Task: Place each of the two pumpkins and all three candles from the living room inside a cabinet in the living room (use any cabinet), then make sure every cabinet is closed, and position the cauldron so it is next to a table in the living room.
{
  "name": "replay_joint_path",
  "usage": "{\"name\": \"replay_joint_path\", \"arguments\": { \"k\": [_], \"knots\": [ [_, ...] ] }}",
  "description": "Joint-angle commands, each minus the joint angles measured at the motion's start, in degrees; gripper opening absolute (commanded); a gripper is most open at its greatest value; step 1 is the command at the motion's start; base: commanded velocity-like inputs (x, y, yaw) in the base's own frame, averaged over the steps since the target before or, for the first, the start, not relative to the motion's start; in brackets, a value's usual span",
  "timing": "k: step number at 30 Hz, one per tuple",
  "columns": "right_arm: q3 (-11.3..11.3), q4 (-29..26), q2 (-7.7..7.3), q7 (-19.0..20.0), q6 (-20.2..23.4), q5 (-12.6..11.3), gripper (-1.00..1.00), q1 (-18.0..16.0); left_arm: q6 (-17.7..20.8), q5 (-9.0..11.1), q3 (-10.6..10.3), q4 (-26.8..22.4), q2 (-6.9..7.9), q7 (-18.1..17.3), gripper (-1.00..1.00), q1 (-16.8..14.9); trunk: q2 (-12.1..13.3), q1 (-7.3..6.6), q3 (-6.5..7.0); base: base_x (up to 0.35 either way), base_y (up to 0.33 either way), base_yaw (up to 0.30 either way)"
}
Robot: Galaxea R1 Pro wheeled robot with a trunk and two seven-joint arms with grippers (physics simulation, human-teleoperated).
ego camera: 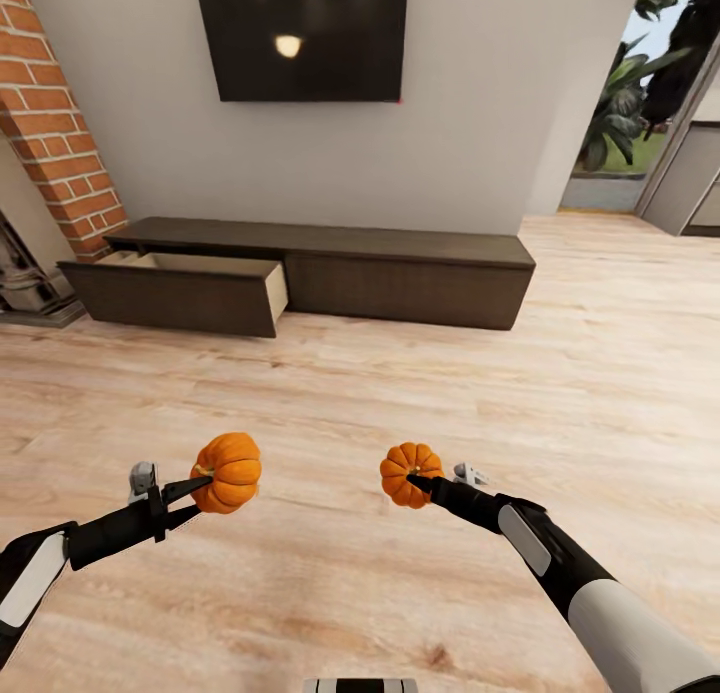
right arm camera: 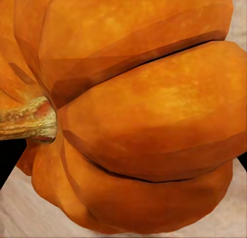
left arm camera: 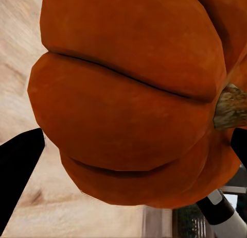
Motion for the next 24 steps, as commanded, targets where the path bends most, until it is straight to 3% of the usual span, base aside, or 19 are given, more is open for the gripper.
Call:
{"name": "replay_joint_path", "arguments": {
  "k": [1,10,24],
  "knots": [
    [0.2,-0.1,-0.06,-0.2,0.3,-0.7,-1.00,0.0,0.6,0.6,0.1,0.0,-0.01,-0.1,-1.00,-0.1,0.0,0.01,-0.10,0.292,0.169,0.222],
    [0.2,-0.2,-0.11,0.0,0.3,-0.8,-1.00,0.0,0.6,0.6,0.1,0.0,0.00,-0.1,-1.00,-0.1,0.0,0.01,-0.59,0.301,0.144,0.209],
    [0.2,-0.2,-0.11,0.0,0.3,-0.8,-1.00,0.0,0.6,0.6,0.1,0.0,-0.01,-0.1,-1.00,0.0,0.0,0.01,-0.62,0.303,0.137,0.009]
  ]
}}
